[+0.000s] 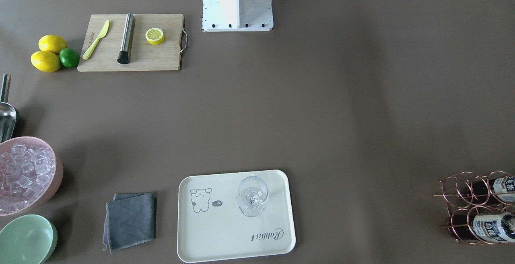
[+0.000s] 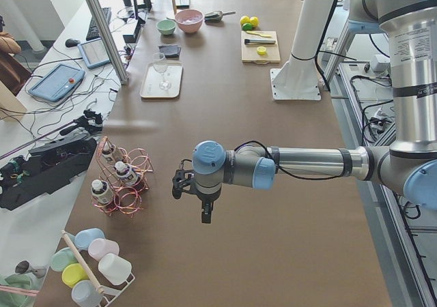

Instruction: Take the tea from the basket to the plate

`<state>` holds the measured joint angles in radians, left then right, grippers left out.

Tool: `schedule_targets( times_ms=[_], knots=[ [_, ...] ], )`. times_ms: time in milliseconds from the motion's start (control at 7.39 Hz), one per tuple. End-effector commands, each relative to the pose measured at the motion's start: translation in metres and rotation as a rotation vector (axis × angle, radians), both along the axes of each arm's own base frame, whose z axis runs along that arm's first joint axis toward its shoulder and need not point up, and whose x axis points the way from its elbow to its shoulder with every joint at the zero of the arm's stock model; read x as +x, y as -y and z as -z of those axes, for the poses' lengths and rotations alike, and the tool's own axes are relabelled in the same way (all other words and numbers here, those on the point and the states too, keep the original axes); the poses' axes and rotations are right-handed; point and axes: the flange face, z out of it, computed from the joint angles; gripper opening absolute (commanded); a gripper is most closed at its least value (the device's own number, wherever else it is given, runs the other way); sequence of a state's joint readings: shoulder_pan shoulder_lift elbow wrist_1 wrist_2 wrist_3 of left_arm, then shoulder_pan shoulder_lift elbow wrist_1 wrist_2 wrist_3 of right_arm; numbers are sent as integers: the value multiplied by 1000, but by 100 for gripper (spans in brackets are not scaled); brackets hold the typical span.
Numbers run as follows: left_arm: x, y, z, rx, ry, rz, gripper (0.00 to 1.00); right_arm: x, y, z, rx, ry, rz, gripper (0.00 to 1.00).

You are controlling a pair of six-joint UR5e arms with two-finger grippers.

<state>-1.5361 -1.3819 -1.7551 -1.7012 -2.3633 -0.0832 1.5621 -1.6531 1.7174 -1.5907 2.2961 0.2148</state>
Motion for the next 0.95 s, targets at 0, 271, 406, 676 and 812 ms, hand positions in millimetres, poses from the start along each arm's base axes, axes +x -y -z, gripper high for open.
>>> schedule_targets(
  times_ms=[0,271,406,676,812],
  knots=[
    [0,0,3,3,-1,4,98,1,3,5,12,-1,-3,100],
    [0,0,2,2,-1,4,98,1,3,4,10,-4,0,100],
    [0,0,2,0,-1,4,98,1,3,5,13,-3,0,100],
    [-1,-1,5,6,-3,5,98,1,4,9,22,-3,1,100],
    [-1,-2,4,5,-3,5,98,1,4,12,26,-3,-1,100]
  ],
)
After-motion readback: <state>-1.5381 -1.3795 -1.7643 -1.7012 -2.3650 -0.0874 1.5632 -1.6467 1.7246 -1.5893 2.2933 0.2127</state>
